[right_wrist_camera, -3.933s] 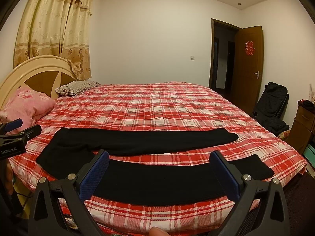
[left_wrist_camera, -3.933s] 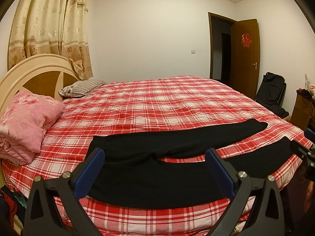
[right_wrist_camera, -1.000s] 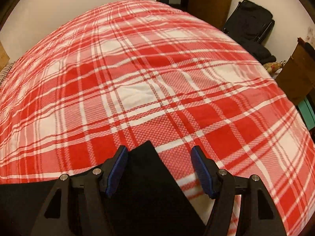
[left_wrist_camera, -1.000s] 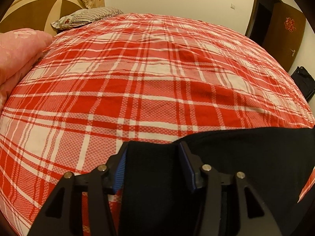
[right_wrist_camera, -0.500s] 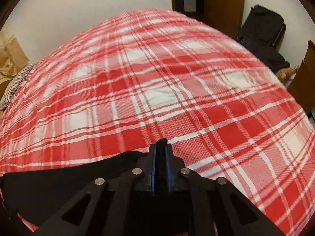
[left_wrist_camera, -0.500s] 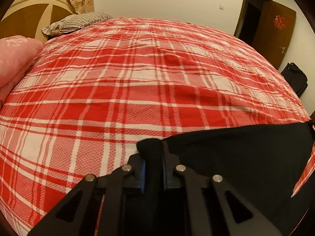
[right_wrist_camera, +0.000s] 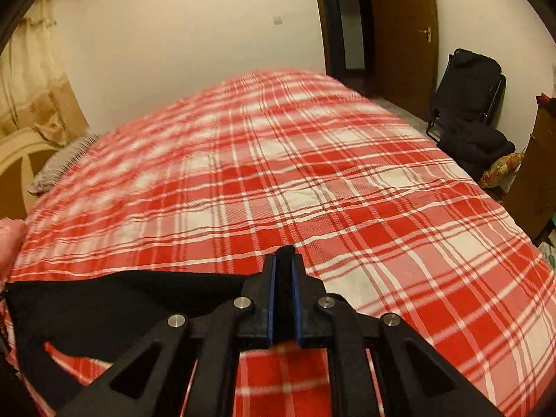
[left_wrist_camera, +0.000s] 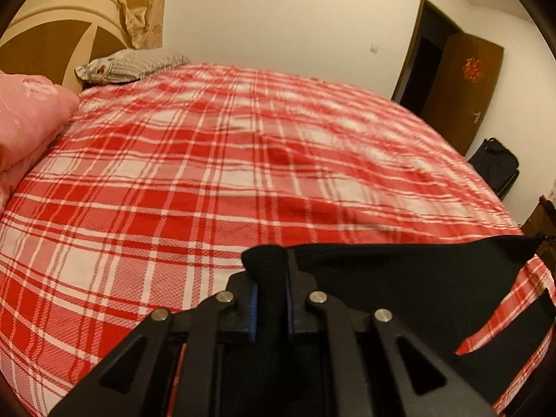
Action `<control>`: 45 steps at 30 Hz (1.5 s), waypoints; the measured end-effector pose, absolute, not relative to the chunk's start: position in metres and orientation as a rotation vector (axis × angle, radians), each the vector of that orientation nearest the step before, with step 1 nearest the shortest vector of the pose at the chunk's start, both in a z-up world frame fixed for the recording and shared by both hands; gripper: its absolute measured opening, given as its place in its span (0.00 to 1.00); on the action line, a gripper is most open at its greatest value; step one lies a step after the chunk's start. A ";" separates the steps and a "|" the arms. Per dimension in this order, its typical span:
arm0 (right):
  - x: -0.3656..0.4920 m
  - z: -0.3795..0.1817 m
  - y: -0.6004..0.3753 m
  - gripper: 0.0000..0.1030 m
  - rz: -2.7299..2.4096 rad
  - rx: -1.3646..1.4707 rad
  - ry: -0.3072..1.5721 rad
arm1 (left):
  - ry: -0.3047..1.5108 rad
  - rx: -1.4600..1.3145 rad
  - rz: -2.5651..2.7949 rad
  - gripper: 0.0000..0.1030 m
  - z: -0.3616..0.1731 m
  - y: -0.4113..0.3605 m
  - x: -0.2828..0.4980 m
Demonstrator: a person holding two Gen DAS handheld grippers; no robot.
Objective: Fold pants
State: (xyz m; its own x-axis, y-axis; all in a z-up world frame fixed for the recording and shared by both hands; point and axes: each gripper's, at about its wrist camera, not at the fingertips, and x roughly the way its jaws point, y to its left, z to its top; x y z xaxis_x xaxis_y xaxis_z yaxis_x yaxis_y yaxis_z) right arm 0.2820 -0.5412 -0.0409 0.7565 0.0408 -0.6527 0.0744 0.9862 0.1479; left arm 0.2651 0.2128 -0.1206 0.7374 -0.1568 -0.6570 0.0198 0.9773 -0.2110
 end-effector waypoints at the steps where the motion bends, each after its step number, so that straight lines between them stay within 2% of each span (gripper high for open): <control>1: 0.272 -0.039 -0.542 0.08 -0.006 0.172 0.694 | 0.732 -0.196 -0.102 0.12 -0.120 0.214 0.263; 8: 0.212 -0.035 -0.559 0.08 0.024 0.242 0.614 | 0.670 -0.217 -0.149 0.12 -0.110 0.220 0.238; 22: 0.132 -0.049 -0.593 0.08 -0.032 0.308 0.598 | 0.533 -0.180 -0.253 0.12 -0.097 0.226 0.158; 39: 0.068 -0.079 -0.609 0.08 -0.091 0.336 0.643 | 0.604 -0.082 -0.275 0.13 -0.159 0.222 0.103; 42: 0.069 -0.086 -0.611 0.08 -0.109 0.326 0.683 | 0.598 -0.069 -0.268 0.19 -0.160 0.222 0.097; 44: 0.067 -0.089 -0.616 0.14 -0.111 0.363 0.696 | 0.608 -0.063 -0.271 0.22 -0.163 0.224 0.094; 45: 0.066 -0.088 -0.618 0.27 -0.130 0.369 0.703 | 0.613 -0.048 -0.264 0.26 -0.163 0.224 0.093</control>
State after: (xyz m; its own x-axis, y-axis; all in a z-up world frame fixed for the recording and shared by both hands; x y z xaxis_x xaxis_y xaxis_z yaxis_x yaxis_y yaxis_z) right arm 0.0660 -0.6178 -0.0876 0.7579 0.0061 -0.6523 0.2396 0.9275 0.2871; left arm 0.0925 0.2239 -0.1634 0.7856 -0.2589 -0.5619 0.2305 0.9653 -0.1225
